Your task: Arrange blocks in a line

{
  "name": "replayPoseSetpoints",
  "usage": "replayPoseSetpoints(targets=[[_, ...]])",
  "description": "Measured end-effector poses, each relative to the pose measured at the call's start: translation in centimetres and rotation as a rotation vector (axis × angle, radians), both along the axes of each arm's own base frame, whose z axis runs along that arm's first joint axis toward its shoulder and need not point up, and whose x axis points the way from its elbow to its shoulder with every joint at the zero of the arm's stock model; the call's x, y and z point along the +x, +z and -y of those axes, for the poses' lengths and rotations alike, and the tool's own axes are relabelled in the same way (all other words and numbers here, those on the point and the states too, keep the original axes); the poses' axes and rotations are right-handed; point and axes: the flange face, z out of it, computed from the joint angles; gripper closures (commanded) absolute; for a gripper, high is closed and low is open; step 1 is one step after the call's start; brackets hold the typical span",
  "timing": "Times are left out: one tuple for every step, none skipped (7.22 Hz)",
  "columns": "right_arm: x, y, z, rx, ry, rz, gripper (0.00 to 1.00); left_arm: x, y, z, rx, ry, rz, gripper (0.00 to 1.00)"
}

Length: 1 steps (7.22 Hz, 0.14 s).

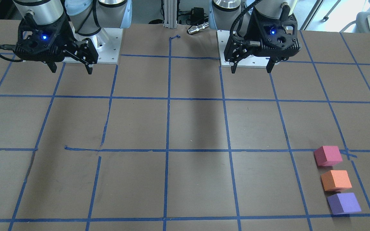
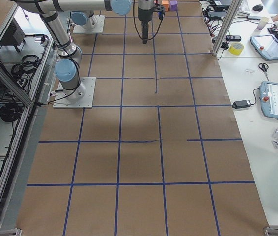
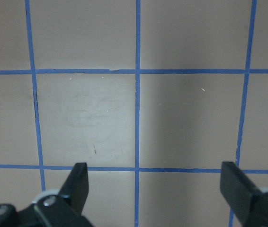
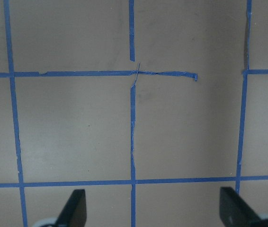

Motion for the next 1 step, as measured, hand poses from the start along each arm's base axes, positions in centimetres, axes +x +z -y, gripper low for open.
replayPoseSetpoints(targets=[[0.00, -0.01, 0.02, 0.000, 0.001, 0.000, 0.00, 0.05, -0.14, -0.51, 0.004, 0.000, 0.001, 0.00]])
